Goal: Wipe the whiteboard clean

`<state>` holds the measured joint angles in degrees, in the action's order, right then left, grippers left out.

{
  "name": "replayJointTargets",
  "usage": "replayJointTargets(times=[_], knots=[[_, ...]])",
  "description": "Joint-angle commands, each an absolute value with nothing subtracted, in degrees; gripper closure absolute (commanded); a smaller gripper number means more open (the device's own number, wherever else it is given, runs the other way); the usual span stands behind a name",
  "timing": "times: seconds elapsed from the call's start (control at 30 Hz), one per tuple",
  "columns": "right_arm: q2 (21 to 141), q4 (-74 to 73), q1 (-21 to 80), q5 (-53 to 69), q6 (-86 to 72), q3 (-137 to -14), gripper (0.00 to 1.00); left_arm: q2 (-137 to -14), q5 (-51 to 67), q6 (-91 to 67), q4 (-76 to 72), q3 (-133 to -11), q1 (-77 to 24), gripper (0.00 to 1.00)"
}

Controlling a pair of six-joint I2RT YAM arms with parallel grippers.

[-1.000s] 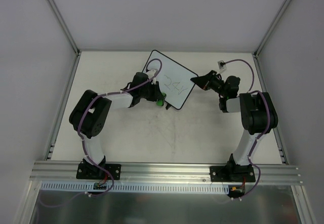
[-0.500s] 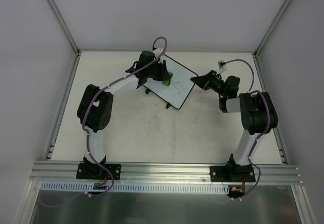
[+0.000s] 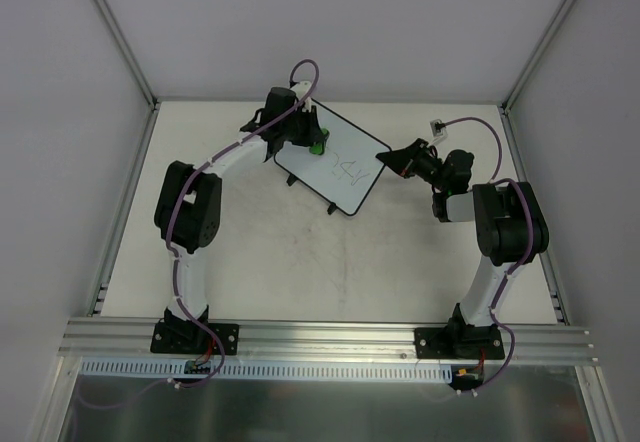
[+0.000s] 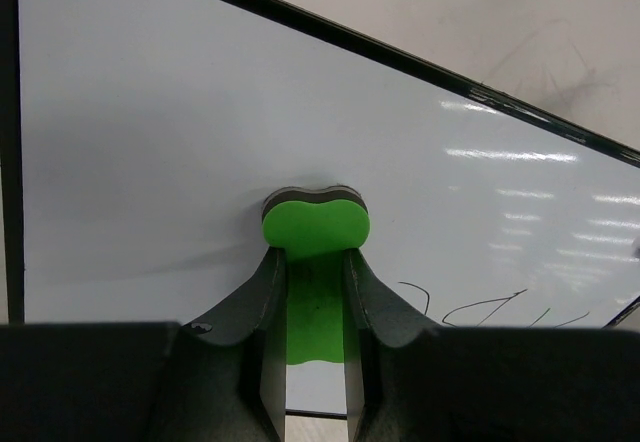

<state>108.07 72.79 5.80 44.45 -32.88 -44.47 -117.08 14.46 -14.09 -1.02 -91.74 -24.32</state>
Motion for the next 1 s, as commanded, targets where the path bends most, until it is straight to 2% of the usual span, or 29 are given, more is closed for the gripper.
replayJointTargets(times=[0.0,0.4,0.97], knots=[[105.03,87.80,7.03,48.52,-32.61,-46.76,1.00,-118.48,15.11,-13.44,-0.26,-93.34,-24.52,1.00],[105.47,87.80,7.12,48.60,-32.43,-46.84,1.00,-116.72,16.35,-13.37,-0.44,-87.02,-26.89,1.00],[105.65,87.72,7.12,48.78,-32.70,-47.11,1.00,-105.38,20.04,-15.73,-14.76,-59.79,-28.48,1.00]])
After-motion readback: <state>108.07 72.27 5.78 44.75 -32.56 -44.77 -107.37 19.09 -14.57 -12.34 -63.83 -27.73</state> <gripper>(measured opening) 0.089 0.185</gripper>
